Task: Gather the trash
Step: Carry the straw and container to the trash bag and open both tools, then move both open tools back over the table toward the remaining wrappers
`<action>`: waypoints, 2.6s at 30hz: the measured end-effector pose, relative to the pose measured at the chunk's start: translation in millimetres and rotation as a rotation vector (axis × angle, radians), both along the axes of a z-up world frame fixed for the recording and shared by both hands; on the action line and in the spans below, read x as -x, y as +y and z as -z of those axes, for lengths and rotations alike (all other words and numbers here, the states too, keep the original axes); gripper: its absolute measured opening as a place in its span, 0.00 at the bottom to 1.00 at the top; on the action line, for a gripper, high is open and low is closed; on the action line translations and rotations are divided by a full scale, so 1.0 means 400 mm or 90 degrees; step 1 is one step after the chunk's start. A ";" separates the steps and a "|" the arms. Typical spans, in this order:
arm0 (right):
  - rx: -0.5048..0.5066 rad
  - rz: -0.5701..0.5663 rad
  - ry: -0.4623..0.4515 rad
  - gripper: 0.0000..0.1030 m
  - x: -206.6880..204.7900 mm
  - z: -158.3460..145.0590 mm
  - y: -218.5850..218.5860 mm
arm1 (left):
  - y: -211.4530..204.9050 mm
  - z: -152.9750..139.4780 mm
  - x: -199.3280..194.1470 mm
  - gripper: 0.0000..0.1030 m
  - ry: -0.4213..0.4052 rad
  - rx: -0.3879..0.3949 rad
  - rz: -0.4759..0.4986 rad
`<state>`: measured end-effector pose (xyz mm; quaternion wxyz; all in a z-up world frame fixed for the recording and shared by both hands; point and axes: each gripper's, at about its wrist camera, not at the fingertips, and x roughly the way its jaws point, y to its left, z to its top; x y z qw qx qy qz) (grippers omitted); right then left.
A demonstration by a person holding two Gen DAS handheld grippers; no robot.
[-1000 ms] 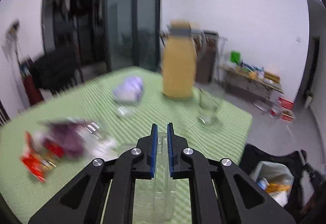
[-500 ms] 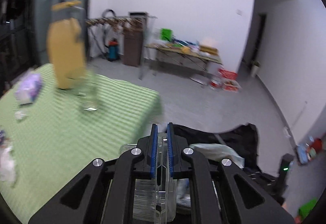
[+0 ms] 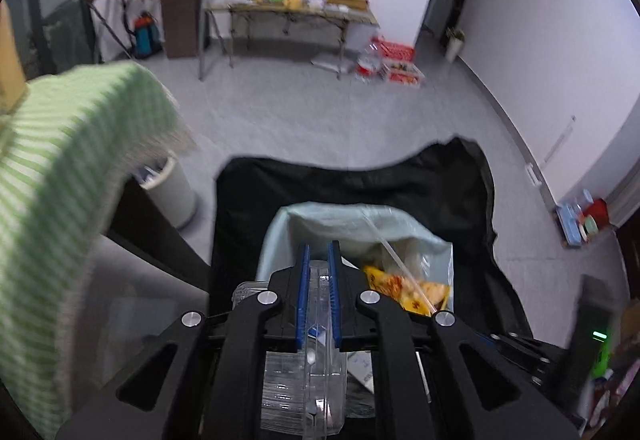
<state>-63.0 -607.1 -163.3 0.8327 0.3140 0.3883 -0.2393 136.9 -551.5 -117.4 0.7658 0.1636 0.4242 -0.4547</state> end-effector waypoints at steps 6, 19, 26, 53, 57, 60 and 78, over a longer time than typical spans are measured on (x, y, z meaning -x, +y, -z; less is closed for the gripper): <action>0.036 -0.075 0.041 0.05 0.023 -0.046 0.057 | -0.028 0.074 -0.013 0.08 0.023 -0.016 -0.018; -0.046 -0.084 0.045 0.25 -0.182 0.035 -0.047 | 0.080 -0.011 -0.065 0.45 0.015 0.018 -0.073; -0.038 -0.023 0.004 0.48 -0.192 -0.009 -0.057 | 0.167 -0.063 -0.091 0.54 -0.003 0.028 -0.100; 0.230 -0.085 -0.118 0.63 -0.259 -0.382 0.211 | 0.622 -0.333 -0.093 0.90 -0.113 0.152 -0.180; 0.238 -0.118 -0.161 0.65 -0.310 -0.431 0.304 | 0.766 -0.381 -0.111 0.90 -0.138 0.174 -0.237; 0.258 -0.156 -0.178 0.69 -0.351 -0.460 0.392 | 0.879 -0.396 -0.126 0.90 -0.153 0.179 -0.300; 0.293 -0.339 -0.219 0.72 -0.498 -0.519 0.757 | 1.554 -0.440 -0.214 0.90 -0.297 0.123 -0.724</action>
